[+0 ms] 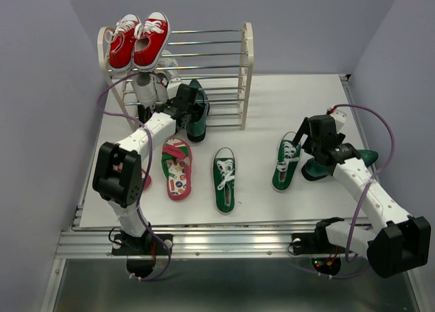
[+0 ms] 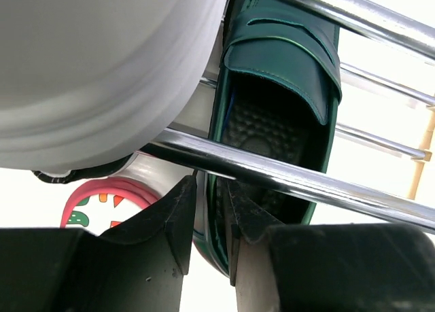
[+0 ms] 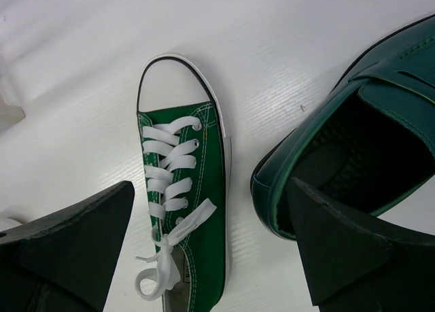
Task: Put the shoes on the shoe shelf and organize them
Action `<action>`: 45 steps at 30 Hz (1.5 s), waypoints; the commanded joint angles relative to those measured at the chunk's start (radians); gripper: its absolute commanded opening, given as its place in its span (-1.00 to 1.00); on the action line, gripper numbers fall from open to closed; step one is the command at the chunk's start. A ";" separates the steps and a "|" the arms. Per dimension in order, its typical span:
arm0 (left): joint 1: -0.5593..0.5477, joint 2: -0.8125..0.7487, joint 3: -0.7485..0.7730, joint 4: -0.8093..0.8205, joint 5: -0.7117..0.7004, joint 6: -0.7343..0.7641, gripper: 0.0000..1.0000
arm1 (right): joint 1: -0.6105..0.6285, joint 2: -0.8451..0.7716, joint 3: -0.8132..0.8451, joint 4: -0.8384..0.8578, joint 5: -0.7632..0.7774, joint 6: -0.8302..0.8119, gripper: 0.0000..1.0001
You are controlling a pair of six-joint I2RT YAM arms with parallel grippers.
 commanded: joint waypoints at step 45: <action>-0.196 -0.852 -0.461 0.047 0.068 -0.049 0.98 | -0.057 0.169 0.097 -0.271 0.069 0.092 0.69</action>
